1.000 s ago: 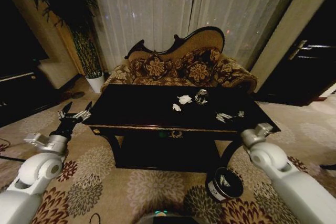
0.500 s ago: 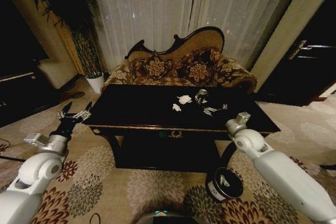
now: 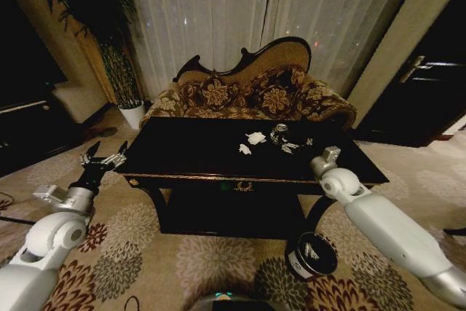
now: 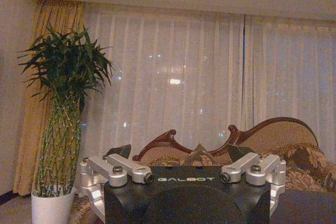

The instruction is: Move to the front of the table and place the trash on the table into the trash bin.

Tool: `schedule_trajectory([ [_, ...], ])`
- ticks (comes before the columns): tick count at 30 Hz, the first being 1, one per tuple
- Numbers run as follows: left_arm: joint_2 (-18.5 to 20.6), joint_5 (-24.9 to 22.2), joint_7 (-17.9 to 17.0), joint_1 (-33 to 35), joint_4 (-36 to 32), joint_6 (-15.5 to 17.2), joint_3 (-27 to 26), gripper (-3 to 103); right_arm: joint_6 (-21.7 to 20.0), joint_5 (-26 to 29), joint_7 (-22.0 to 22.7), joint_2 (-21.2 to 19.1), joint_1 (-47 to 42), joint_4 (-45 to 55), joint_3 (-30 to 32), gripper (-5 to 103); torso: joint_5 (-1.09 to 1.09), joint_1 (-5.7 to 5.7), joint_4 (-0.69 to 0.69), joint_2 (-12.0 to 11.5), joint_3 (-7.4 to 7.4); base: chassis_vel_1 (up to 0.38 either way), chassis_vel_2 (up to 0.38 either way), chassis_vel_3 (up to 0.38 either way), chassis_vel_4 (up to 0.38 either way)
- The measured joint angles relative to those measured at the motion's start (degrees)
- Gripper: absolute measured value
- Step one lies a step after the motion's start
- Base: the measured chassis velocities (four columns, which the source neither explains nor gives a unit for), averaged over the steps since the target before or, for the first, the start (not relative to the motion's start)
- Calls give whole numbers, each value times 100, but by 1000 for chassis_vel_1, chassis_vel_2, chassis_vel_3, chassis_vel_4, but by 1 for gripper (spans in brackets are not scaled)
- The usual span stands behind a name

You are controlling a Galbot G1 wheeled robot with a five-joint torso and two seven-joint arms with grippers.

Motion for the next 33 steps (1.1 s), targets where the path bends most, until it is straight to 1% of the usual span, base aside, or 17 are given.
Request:
schedule_trajectory([
  [4, 0, 0, 0, 0, 0, 0, 0, 100, 25, -5, -27, 87, 193, -228, -188, 100, 1, -1, -1, 0, 0, 0, 0, 0, 0],
  [11, 0, 0, 0, 0, 0, 0, 0, 100, 43, -75, -41, 386, 530, -639, -560, 100, 0, -1, 0, 0, 0, 0, 0, 0, 0],
  [17, 0, 0, 0, 0, 0, 0, 0, 100, 89, -129, -48, 505, 653, -799, -704, 101, 1, 0, 0, 0, 0, 0, 0, 0, 0],
  [18, 0, 0, 0, 0, 0, 0, 0, 100, 102, -129, -48, 528, 679, -804, -729, 94, 0, 0, 0, 0, 0, 0, 0, 0, 0],
  [19, 0, 0, 0, 0, 0, 0, 0, 100, 111, -128, -47, 538, 694, -804, -738, 94, 0, 0, 0, 0, 0, 0, 0, 0, 0],
  [20, 0, 0, 0, 0, 0, 0, 0, 100, 122, -128, -48, 544, 703, -800, -748, 88, 0, -1, 0, 0, 0, 0, 0, 0, 0],
  [21, 0, 0, 0, 0, 0, 0, 0, 100, 122, -128, -48, 544, 703, -800, -748, 88, 0, -1, 0, 0, 0, 0, 0, 0, 0],
  [25, 0, 0, 0, 0, 0, 0, 0, 100, 160, -167, -34, 567, 716, -799, -775, 67, 0, 0, 0, 0, 0, 0, 0, 0, 0],
  [27, 0, 0, 0, 0, 0, 0, 0, 100, 166, -172, -27, 571, 716, -799, -776, 67, 0, 0, 0, 0, 0, 0, 0, 0, 0],
  [31, 0, 0, 0, 0, 0, 0, 0, 100, 224, -244, -21, 576, 672, -796, -775, 45, 0, 0, 0, 0, -1, 0, 0, 0, 0],
  [33, 0, 0, 0, 0, 0, 0, 0, 100, 232, -259, -20, 576, 664, -795, -774, 45, 0, 0, 0, 0, -1, 0, 0, 0, 0],
])
